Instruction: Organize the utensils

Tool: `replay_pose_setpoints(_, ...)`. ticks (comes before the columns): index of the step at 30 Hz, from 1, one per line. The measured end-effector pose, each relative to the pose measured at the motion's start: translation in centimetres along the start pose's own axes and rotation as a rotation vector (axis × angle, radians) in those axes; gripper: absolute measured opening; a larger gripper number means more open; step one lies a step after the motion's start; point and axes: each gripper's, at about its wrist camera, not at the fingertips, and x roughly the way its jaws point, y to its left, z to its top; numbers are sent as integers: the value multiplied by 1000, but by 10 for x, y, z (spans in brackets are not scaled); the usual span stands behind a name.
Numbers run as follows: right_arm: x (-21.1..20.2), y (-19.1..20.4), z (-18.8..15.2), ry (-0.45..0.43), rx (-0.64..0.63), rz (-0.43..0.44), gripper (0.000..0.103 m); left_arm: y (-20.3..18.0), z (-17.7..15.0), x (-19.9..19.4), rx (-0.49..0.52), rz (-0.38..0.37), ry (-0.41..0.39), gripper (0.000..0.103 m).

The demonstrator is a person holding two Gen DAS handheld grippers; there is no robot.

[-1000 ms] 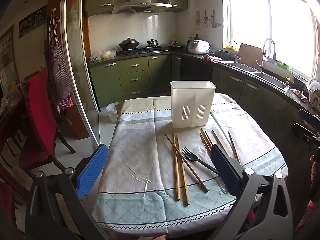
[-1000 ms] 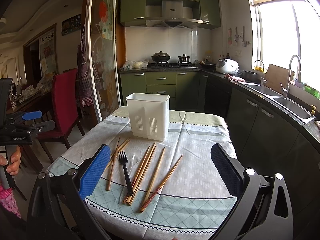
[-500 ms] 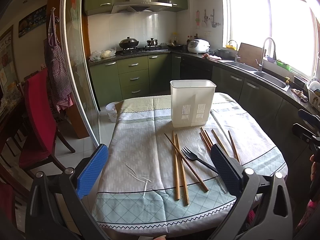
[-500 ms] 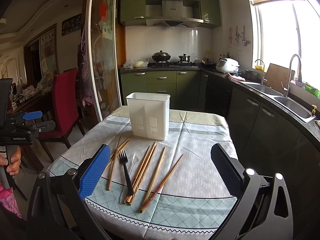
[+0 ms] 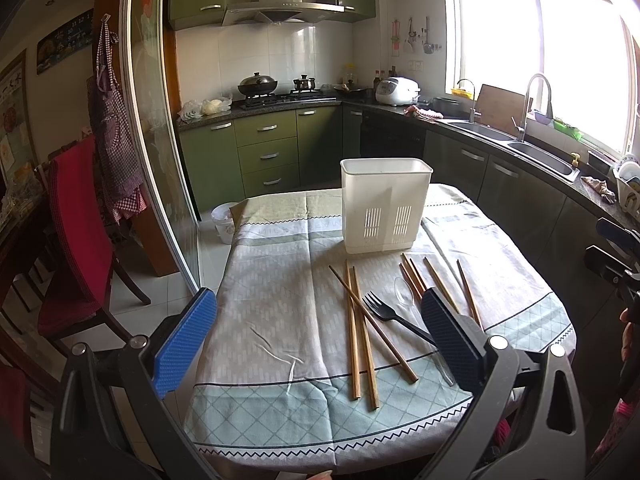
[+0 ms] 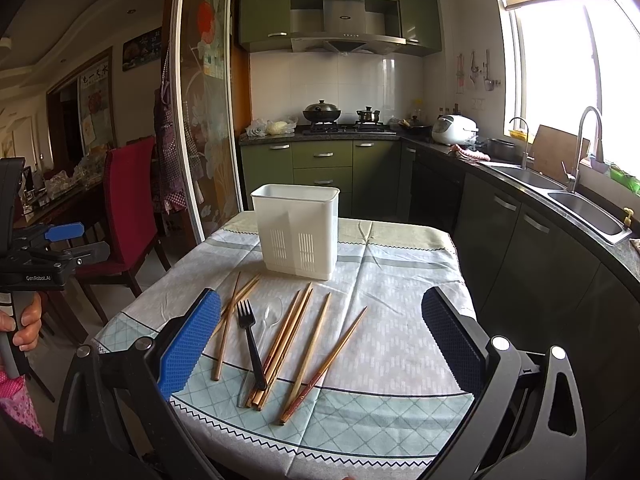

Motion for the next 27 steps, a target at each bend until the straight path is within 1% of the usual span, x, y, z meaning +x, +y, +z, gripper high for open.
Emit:
replay_pose_setpoints(7,6,2,-6,1,0,3,99,0,1,0,0,0,1,97)
replay_pose_setpoints(11,3,3,-2,3,0,1,99,0,-4,2,1,0,2,97)
replay_pose_setpoints(21,2,3,0,4,1,-1,99,0,-2,2,1,-1,4,97)
replay_pose_setpoints(24,5,-1,-7,7,3,1,99,0,-3,2,1,-1,5,97)
replay_pose_setpoints(27,7,-1,-9,8,4,-1,99,1,-14,6,1,0,8,97)
